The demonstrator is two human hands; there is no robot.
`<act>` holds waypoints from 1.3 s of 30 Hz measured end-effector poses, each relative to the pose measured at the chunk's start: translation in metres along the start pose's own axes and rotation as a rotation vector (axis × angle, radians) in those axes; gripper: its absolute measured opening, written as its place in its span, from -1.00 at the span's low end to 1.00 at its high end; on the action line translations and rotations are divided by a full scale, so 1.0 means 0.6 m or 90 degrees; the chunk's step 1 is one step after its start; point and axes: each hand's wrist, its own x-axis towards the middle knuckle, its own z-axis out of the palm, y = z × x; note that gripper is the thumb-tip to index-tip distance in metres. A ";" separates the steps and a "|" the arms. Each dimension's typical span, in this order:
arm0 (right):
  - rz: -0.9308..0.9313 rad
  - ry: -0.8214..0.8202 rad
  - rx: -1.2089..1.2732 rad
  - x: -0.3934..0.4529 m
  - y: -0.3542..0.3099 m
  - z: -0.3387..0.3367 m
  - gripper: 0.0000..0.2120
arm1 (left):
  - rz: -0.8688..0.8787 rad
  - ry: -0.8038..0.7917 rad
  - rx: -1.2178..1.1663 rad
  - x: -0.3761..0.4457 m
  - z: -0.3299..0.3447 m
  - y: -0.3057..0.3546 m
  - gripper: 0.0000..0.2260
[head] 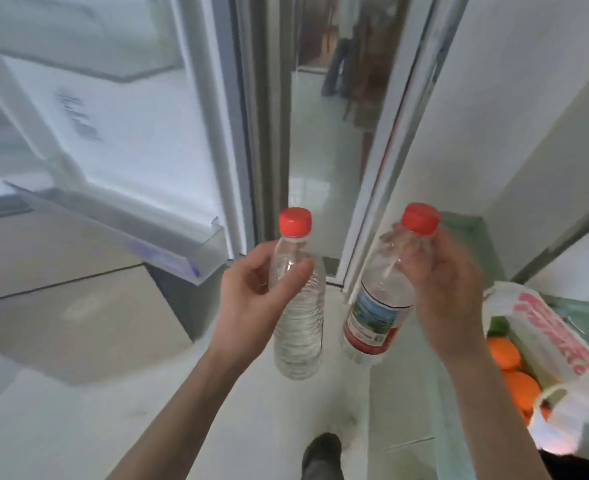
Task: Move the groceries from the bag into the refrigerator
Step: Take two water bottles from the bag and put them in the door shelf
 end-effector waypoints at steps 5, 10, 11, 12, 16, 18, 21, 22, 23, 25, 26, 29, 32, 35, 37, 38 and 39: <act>-0.028 -0.123 0.069 -0.041 -0.054 0.113 -0.75 | 0.001 0.094 0.013 -0.088 -0.115 0.034 -0.72; -0.043 -0.258 0.159 -0.070 -0.098 0.216 -0.86 | 0.024 0.188 0.030 -0.158 -0.208 0.072 -0.70; -0.046 -0.274 0.164 -0.073 -0.104 0.237 -0.86 | 0.028 0.208 0.030 -0.169 -0.225 0.079 -0.70; -0.049 -0.293 0.171 -0.076 -0.112 0.257 -0.85 | 0.032 0.229 0.033 -0.178 -0.241 0.086 -0.70; -0.060 -0.364 0.209 -0.081 -0.137 0.339 -0.86 | 0.048 0.308 0.057 -0.202 -0.310 0.110 -0.73; -0.052 -0.391 0.233 -0.080 -0.146 0.380 -0.86 | 0.053 0.339 0.067 -0.208 -0.346 0.119 -0.73; -0.046 -0.425 0.235 -0.078 -0.155 0.443 -0.83 | 0.056 0.371 0.075 -0.210 -0.396 0.130 -0.68; -0.042 -0.433 0.239 -0.076 -0.158 0.464 -0.85 | 0.057 0.380 0.077 -0.208 -0.412 0.134 -0.67; -0.038 -0.439 0.246 -0.075 -0.160 0.484 -0.85 | 0.060 0.389 0.077 -0.204 -0.429 0.137 -0.66; -0.031 -0.454 0.254 -0.071 -0.161 0.522 -0.83 | 0.061 0.401 0.081 -0.192 -0.462 0.141 -0.65; -0.029 -0.456 0.254 -0.067 -0.159 0.540 -0.81 | 0.061 0.405 0.085 -0.184 -0.479 0.143 -0.65; -0.016 -0.432 0.251 -0.055 -0.152 0.593 -0.80 | 0.058 0.415 0.095 -0.153 -0.533 0.149 -0.66; -0.008 -0.408 0.247 -0.034 -0.150 0.643 -0.82 | 0.053 0.416 0.100 -0.108 -0.583 0.158 -0.67; 0.008 -0.372 0.228 -0.010 -0.145 0.688 -0.81 | 0.039 0.411 0.105 -0.056 -0.628 0.166 -0.74; 0.021 -0.345 0.219 0.008 -0.141 0.715 -0.78 | 0.033 0.402 0.114 -0.018 -0.655 0.169 -0.76; 0.026 -0.333 0.216 0.017 -0.140 0.727 -0.78 | 0.031 0.398 0.114 0.000 -0.666 0.172 -0.76; 0.028 -0.322 0.214 0.026 -0.139 0.738 -0.79 | 0.030 0.396 0.112 0.018 -0.675 0.174 -0.75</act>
